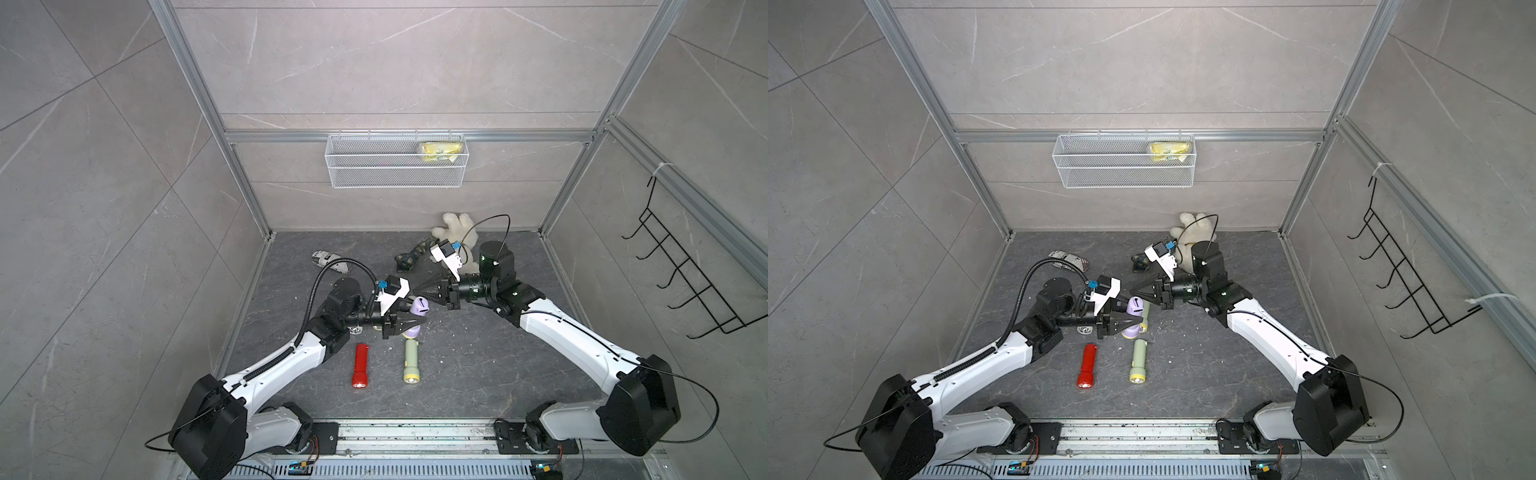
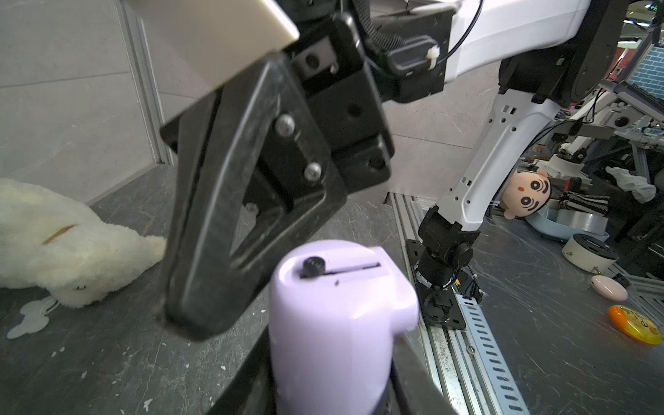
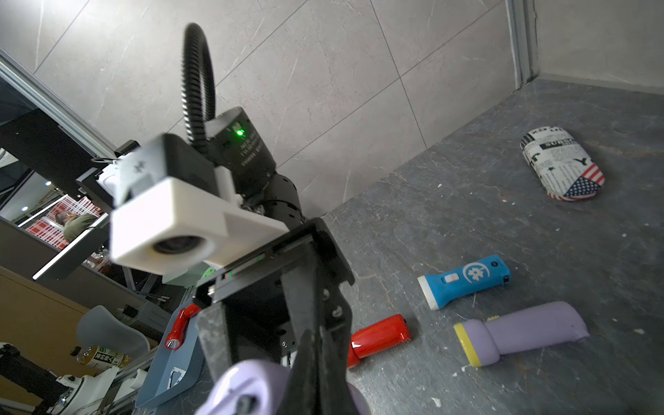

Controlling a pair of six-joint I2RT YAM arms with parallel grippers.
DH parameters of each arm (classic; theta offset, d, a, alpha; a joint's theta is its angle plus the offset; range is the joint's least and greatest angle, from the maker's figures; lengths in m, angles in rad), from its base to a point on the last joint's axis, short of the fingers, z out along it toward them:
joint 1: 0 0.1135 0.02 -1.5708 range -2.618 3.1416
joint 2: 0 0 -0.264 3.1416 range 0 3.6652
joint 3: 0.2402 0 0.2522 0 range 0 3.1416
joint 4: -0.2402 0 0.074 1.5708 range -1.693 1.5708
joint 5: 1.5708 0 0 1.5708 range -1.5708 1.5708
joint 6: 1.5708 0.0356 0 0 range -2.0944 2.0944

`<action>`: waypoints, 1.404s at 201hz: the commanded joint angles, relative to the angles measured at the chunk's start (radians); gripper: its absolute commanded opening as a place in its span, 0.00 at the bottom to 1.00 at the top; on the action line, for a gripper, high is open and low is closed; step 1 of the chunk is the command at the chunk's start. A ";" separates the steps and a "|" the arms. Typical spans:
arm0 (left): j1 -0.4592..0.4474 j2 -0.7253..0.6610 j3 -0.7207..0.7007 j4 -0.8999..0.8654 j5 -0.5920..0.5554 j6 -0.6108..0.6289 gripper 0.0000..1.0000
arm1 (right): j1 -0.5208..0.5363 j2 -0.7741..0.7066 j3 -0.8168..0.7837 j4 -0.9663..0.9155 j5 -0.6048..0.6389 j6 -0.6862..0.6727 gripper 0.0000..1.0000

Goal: Close the plug at the bottom of the flashlight
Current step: Close the plug of the flashlight, then place the flashlight at the center of the board.

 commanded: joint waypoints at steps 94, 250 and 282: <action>-0.052 -0.048 0.078 -0.372 -0.344 -0.101 0.00 | -0.003 0.018 0.027 -0.358 0.722 -0.186 0.37; -0.279 0.216 0.080 -0.927 -0.990 -0.785 0.00 | -0.025 -0.075 -0.092 -0.290 0.851 -0.099 0.69; -0.281 0.351 0.152 -0.954 -0.958 -0.780 0.00 | -0.040 -0.066 -0.089 -0.294 0.829 -0.090 0.74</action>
